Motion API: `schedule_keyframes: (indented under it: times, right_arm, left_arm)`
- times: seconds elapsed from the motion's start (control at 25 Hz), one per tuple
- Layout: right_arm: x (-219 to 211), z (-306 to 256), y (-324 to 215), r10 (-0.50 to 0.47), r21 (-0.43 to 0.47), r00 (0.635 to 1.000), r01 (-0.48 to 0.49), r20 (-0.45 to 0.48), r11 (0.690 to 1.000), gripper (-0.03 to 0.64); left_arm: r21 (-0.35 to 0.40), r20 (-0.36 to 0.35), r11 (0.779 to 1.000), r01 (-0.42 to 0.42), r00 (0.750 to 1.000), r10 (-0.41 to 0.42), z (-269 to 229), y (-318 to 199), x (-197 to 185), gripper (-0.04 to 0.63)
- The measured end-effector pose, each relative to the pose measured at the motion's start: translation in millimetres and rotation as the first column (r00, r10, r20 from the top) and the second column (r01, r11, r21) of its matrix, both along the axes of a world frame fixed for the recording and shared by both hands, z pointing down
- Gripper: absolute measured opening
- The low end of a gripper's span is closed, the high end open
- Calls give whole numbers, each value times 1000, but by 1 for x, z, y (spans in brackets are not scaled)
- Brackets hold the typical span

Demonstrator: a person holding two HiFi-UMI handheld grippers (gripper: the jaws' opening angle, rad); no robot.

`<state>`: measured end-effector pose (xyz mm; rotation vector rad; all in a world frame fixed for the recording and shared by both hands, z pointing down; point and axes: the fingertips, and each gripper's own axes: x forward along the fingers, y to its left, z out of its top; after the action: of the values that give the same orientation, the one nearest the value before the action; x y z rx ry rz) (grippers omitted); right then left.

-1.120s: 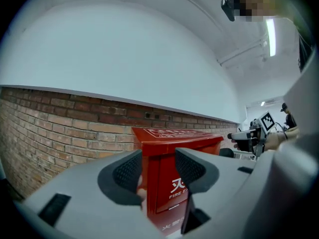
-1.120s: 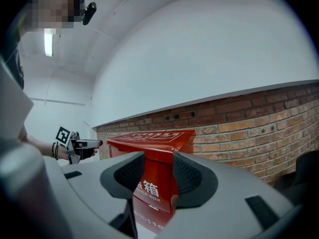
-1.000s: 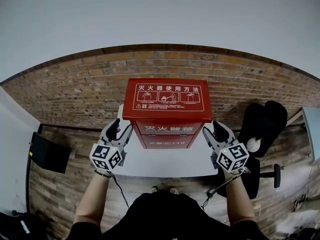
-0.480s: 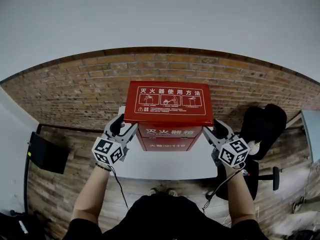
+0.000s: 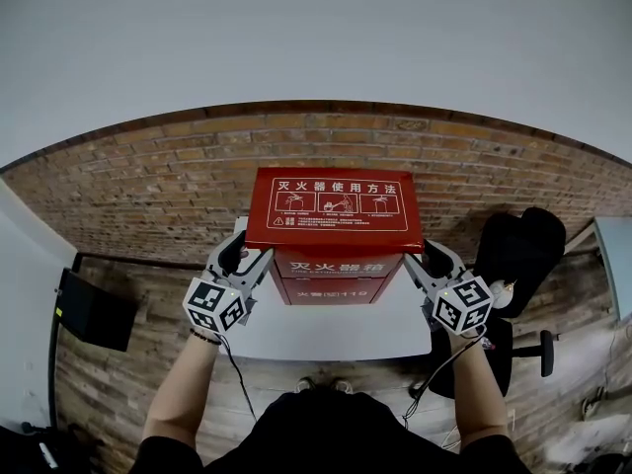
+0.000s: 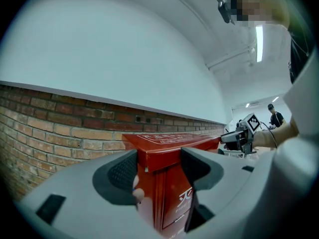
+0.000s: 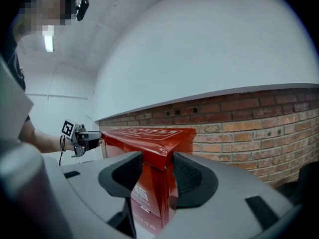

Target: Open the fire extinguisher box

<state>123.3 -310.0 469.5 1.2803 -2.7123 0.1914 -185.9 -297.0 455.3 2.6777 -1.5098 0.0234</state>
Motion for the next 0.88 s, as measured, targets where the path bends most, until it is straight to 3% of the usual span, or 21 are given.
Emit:
schedule_keyframes:
  times: [0.4,0.68,0.88]
  right_arm:
    - [0,-80,-19,-5,111,1000,4,15,994,206]
    - [-1,-130,-59,-3,181,997,-11,80,983,206]
    - [-3,-149,-84,8,211,994,-31,108,977,206]
  left_arm:
    - [75,-21,997,-7,1000,9,-73,-19,-1,322]
    - [126,-105,992,-25,994,38,-118,-54,-8,313]
    - [150,-119,989,-5,993,23,-138,-80,-9,313]
